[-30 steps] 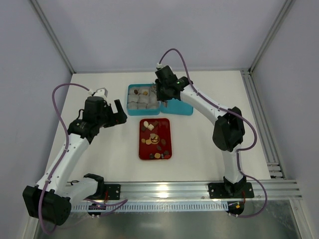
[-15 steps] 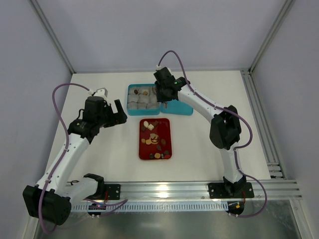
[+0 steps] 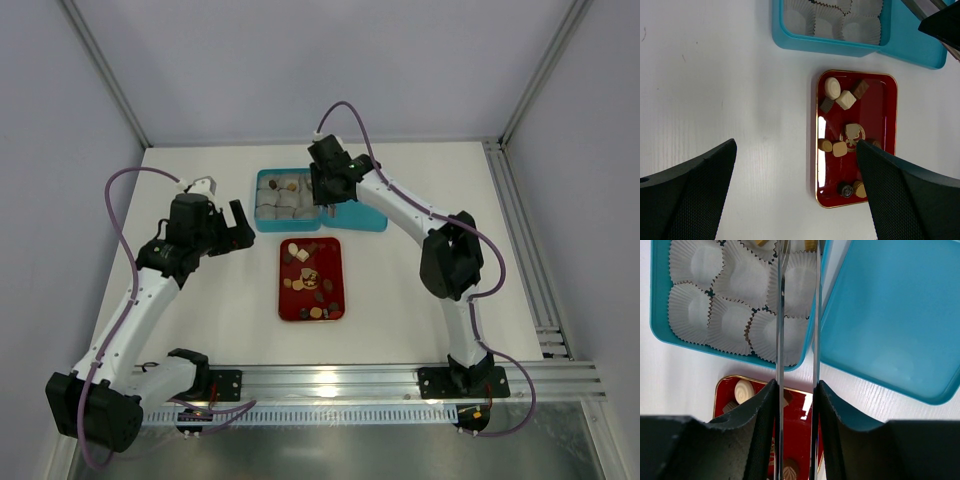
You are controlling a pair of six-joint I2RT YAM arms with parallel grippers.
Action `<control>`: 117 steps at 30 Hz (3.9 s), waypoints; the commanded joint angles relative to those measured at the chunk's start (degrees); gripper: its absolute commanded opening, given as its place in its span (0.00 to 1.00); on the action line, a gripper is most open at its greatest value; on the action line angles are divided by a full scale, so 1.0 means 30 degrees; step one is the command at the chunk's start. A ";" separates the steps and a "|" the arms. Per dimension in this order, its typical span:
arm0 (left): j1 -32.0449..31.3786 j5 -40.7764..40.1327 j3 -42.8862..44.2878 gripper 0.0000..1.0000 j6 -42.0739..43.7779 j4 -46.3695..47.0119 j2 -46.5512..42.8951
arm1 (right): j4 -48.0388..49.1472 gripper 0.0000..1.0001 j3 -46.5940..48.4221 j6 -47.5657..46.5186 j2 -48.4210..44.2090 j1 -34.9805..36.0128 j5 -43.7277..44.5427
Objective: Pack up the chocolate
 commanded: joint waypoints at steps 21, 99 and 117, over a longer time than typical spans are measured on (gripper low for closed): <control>0.0146 0.0062 -0.0061 1.00 0.0110 0.0199 -0.0258 | 0.0340 0.39 -0.2247 -0.0360 -0.6382 0.0948 0.0007; 0.0146 0.0062 -0.0090 1.00 0.0052 0.0170 -0.0052 | -0.3936 0.40 -1.4880 0.4738 -1.5736 0.8654 0.2410; 0.0146 0.0062 -0.0119 1.00 0.0052 0.0170 -0.0170 | -0.3614 0.43 -1.5290 0.4768 -1.5091 0.8654 0.1735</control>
